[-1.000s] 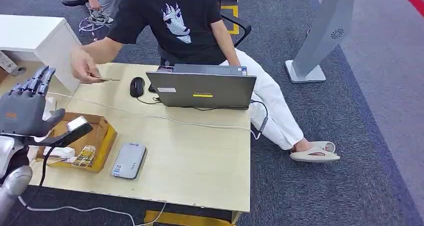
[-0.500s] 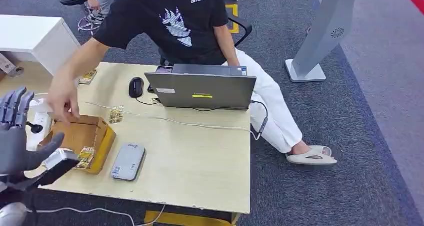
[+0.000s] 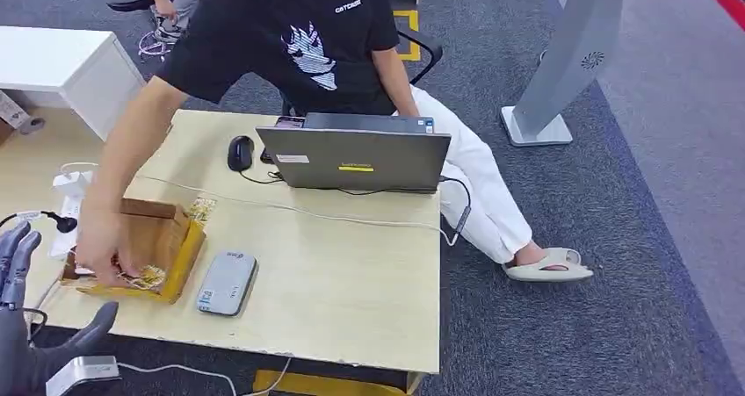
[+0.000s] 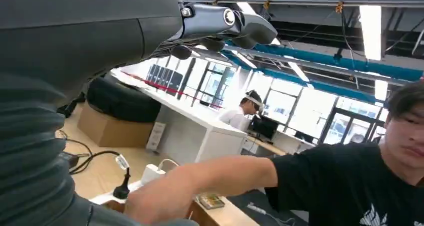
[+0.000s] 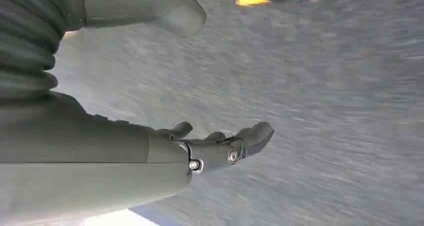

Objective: Pass the card to the sensor for recognition and then transmit it.

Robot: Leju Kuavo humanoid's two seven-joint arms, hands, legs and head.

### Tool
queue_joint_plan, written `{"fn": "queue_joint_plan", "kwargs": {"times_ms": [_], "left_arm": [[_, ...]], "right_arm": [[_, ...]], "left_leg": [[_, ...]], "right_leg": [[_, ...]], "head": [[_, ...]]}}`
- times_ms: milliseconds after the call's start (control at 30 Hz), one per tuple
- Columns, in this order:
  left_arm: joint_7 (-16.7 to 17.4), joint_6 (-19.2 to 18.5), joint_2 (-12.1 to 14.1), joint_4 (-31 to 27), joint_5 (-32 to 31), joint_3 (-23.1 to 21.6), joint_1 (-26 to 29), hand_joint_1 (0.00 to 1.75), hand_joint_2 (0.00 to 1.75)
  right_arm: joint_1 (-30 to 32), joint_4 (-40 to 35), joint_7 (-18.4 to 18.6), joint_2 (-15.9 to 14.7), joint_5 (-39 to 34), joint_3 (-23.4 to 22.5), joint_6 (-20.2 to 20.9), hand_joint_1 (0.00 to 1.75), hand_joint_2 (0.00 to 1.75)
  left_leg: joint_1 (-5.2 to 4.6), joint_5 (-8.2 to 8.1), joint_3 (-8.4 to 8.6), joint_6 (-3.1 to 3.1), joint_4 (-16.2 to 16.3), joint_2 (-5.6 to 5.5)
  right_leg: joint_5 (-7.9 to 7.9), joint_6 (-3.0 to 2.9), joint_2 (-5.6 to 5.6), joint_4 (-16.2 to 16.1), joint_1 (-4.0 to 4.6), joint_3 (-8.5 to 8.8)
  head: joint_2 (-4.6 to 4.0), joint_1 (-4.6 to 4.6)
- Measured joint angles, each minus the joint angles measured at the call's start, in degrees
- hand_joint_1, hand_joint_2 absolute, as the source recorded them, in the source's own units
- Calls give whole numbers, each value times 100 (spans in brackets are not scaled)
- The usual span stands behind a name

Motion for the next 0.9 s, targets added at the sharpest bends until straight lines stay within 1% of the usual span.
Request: {"fn": "queue_joint_plan", "kwargs": {"times_ms": [67, 100, 133, 167, 200, 233, 267, 333, 367, 533, 600, 667, 700, 767, 867, 900], "left_arm": [[-94, -162, -221, -173, 72, 66, 86, 0, 175], [-114, -366, -313, -282, 230, 76, 126, 0, 175], [-114, -733, -380, -365, 541, 74, 168, 0, 175], [-116, -1011, -441, -464, 783, 72, 211, 0, 175], [-116, -1161, -505, -549, 962, 70, 237, 0, 175], [-137, -1271, -577, -618, 1055, 70, 241, 0, 175], [-173, -1311, -645, -673, 1066, 70, 243, 0, 175], [-219, -1296, -723, -780, 883, 70, 274, 0, 175], [-218, -1291, -743, -824, 835, 70, 295, 0, 175], [-208, -1326, -821, -942, 841, 65, 332, 0, 175], [-86, -1438, -806, -950, 925, 35, 335, 0, 175], [123, -1457, -758, -950, 753, 22, 335, 0, 175], [377, -1613, -681, -950, 598, 15, 342, 0, 175], [831, -1980, -417, -950, 395, -11, 416, 0, 175], [1137, -1857, -187, -944, -373, -18, 445, 0, 175], [1264, -1818, -144, -928, -534, -18, 445, 0, 175]], "right_arm": [[1, -9, -28, 0, 52, 7, 2, 0, 175], [6, -13, 62, 0, 6, 26, 0, 0, 175], [12, -13, 200, 0, -97, 48, -13, 0, 175], [35, -13, 278, 0, -169, 74, -28, 0, 175], [57, -24, 348, 0, -221, 120, -46, 0, 175], [86, -52, 498, 0, -327, 179, -57, 0, 175], [117, -81, 639, 0, -427, 223, -57, 0, 175], [178, -125, 921, 0, -694, 326, -26, 0, 175], [213, -160, 997, 0, -779, 367, 13, 0, 175], [287, -256, 1119, 0, -890, 483, 68, 0, 175], [298, -300, 1222, 0, -989, 490, 151, 0, 175], [300, -324, 1272, 0, -1016, 505, 203, 0, 175], [299, -332, 1275, 0, -1050, 505, 225, 0, 175], [283, -334, 1240, 0, -1047, 505, 265, 0, 175], [239, -317, 1058, 0, -903, 501, 313, 0, 175], [215, -297, 984, 0, -846, 501, 313, 0, 175]], "left_leg": [[0, 0, 1, 0, 0, -5], [0, 0, 1, 0, 0, -6], [0, 0, 1, 0, 0, -6], [0, 0, -1, 0, 0, -5], [0, -1, -1, 0, 0, -4], [0, -1, -1, 0, 0, -4], [0, -1, 0, 0, 0, -4], [1, -1, 0, 0, 0, -5], [1, -1, 0, 0, 0, -5], [1, -1, 4, 0, 0, -4], [1, -1, 5, 0, 0, -5], [1, -1, 5, 0, 0, -4], [1, -1, 8, 0, 0, -4], [4, -1, 8, -1, 0, -4], [4, 0, 8, -1, 0, -4], [4, 0, 8, -1, 0, -4]], "right_leg": [[0, 0, -4, 0, 0, 4], [-1, 0, -5, 0, 0, 4], [-1, 0, -6, 0, 0, 3], [-1, 0, -5, 0, 0, 10], [0, 0, -3, 0, 0, 8], [-1, 0, -3, 0, 0, 8], [-1, 0, -3, 0, 0, 9], [-4, -3, -5, 0, 1, 8], [-5, -3, -5, 0, 1, 9], [-5, -3, -4, 0, 1, 4], [-5, -3, -5, 0, 1, 5], [-5, -3, -4, 0, 1, 6], [-5, -3, -4, 0, 1, 7], [-4, -3, -4, 0, 4, 8], [-4, -4, -4, 1, 4, 14], [-4, -4, -4, 1, 4, 15]], "head": [[0, 0], [0, 2], [0, 2], [0, 0], [0, 0], [0, -2], [0, 0], [0, 2], [0, 0], [0, 2], [0, 0], [0, 0], [0, 2], [0, 2], [0, 0], [0, 0]]}}
